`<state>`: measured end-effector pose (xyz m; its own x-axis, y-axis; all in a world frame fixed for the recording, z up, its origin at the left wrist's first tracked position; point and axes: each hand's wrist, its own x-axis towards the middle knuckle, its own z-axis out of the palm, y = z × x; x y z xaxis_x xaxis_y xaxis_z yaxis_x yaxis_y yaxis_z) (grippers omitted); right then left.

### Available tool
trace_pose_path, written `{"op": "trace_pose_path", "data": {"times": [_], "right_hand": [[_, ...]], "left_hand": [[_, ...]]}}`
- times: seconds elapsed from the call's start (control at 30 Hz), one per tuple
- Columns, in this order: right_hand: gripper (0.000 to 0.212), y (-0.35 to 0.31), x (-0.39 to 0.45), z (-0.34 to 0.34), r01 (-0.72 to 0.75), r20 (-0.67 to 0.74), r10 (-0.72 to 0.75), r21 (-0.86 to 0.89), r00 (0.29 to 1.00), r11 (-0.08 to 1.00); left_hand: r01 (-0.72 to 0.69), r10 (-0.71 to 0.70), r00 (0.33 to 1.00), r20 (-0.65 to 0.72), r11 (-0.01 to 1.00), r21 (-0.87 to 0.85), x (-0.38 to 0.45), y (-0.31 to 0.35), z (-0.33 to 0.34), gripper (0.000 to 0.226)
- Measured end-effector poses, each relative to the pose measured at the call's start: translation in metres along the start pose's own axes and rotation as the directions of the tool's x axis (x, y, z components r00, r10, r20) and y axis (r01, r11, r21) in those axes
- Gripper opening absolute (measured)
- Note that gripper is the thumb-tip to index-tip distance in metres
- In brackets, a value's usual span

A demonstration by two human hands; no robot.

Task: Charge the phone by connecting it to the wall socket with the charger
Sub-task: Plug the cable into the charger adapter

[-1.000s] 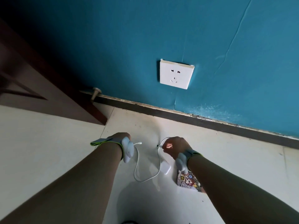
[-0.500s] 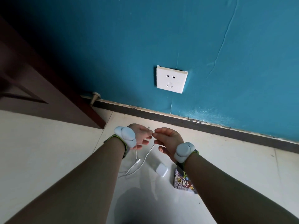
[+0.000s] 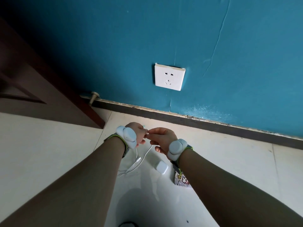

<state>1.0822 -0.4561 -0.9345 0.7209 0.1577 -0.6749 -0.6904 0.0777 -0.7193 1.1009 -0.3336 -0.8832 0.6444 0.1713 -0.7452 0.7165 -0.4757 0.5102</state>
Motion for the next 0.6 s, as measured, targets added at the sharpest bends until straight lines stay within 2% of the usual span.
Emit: {"op": "trace_pose_path", "data": {"times": [0.13, 0.2, 0.23, 0.27, 0.3, 0.33, 0.4, 0.5, 0.53, 0.6], "right_hand": [[0.022, 0.009, 0.009, -0.006, -0.055, -0.060, 0.051, -0.069, 0.997, 0.996], [0.023, 0.017, 0.016, -0.013, -0.082, -0.131, 0.061, -0.160, 0.990, 0.984], [0.023, 0.021, 0.020, -0.017, -0.094, -0.161, 0.054, -0.255, 0.986, 0.962], [0.023, 0.026, 0.023, -0.023, -0.102, -0.173, 0.037, -0.379, 0.984, 0.920], [0.026, 0.032, 0.025, -0.030, -0.097, -0.158, 0.017, -0.515, 0.987, 0.851], [0.029, 0.038, 0.026, -0.037, -0.081, -0.121, 0.004, -0.641, 0.993, 0.763], [0.035, 0.052, 0.024, -0.049, -0.029, -0.023, 0.017, -0.812, 1.000, 0.582], [0.051, 0.070, 0.020, -0.055, 0.011, 0.042, 0.091, -0.950, 0.995, 0.312], [0.056, 0.075, 0.020, -0.055, 0.020, 0.048, 0.105, -0.968, 0.993, 0.252], [0.058, 0.080, 0.021, -0.053, 0.040, 0.067, 0.111, -0.972, 0.992, 0.231]], "left_hand": [[-0.060, 0.065, 0.998, -0.015, 0.972, 0.228, 0.012, -0.011, -0.002, 0.030], [0.021, -0.014, 0.999, -0.033, 0.970, 0.241, 0.019, -0.017, 0.000, 0.032], [0.068, -0.044, 0.997, -0.068, 0.910, 0.408, 0.022, -0.021, 0.001, 0.031], [0.003, 0.049, 0.997, -0.060, 0.751, 0.660, 0.024, -0.028, 0.004, 0.031], [-0.002, 0.082, 0.994, -0.068, 0.654, 0.756, 0.026, -0.032, 0.003, 0.032], [0.024, 0.087, 0.991, -0.105, 0.649, 0.761, 0.029, -0.033, 0.004, 0.033], [0.046, 0.070, 0.988, -0.140, 0.726, 0.686, 0.032, -0.032, 0.004, 0.034], [0.026, 0.064, 0.989, -0.131, 0.807, 0.590, 0.023, -0.027, 0.004, 0.033], [0.016, 0.058, 0.993, -0.107, 0.813, 0.582, 0.018, -0.025, 0.002, 0.033], [-0.061, 0.087, 0.996, -0.019, 0.819, 0.570, 0.012, -0.024, 0.001, 0.034]]}}
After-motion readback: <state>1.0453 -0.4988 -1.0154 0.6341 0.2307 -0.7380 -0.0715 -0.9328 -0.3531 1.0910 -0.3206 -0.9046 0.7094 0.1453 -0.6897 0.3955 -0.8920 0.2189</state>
